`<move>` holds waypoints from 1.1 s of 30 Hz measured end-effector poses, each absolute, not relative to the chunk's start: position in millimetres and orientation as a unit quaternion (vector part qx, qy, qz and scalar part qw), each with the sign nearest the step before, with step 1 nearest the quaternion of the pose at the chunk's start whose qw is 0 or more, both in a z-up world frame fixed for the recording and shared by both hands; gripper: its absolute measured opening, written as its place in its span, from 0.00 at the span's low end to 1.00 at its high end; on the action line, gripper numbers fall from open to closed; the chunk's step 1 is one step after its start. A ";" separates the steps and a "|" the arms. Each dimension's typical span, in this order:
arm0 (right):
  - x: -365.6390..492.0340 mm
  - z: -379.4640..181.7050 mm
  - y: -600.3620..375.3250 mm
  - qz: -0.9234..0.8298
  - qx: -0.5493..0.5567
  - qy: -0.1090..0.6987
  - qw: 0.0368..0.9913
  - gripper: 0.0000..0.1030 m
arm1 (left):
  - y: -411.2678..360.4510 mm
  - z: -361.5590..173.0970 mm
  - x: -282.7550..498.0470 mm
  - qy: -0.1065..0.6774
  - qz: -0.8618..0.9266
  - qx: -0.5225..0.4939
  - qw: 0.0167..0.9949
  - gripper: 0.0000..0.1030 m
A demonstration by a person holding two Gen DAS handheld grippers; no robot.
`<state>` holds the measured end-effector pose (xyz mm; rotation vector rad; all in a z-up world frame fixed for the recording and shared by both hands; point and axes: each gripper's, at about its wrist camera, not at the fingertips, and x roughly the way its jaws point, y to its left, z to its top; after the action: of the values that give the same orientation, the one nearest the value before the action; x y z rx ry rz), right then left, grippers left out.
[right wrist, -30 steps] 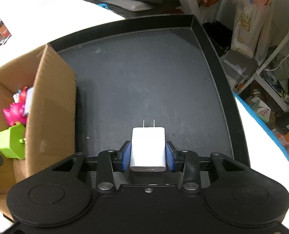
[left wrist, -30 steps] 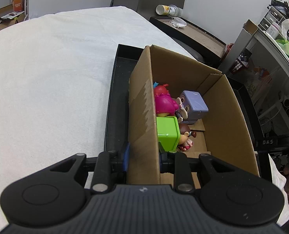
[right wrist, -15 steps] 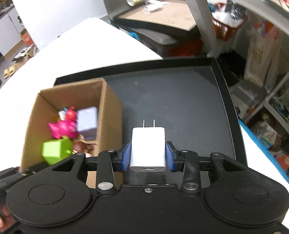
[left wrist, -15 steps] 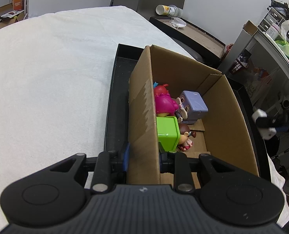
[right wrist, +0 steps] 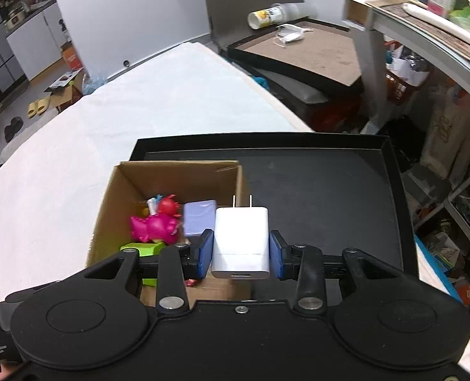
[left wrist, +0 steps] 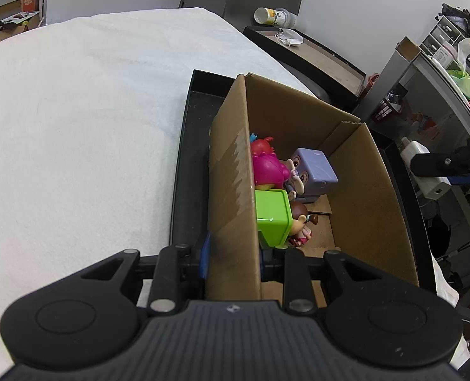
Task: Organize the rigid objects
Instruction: 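Carry the charger plug into the box and open the right tool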
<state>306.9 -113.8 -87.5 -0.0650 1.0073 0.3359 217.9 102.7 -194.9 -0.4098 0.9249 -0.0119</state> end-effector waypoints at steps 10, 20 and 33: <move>307.7 -98.9 -80.3 0.179 -0.065 0.480 0.856 0.36 | 103.5 -194.5 218.2 0.444 -0.007 -0.199 0.874 0.26; 311.1 -123.5 -58.9 0.182 -0.102 0.489 0.847 0.36 | 104.0 -194.9 218.1 0.444 -0.008 -0.200 0.873 0.26; 309.8 -132.4 -54.2 0.177 -0.136 0.476 0.851 0.36 | 102.6 -193.8 218.6 0.442 -0.009 -0.198 0.875 0.27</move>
<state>309.8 -54.2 -132.4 -0.2855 1.0026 0.3718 218.6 102.6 -193.8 -0.4127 0.9235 -0.0195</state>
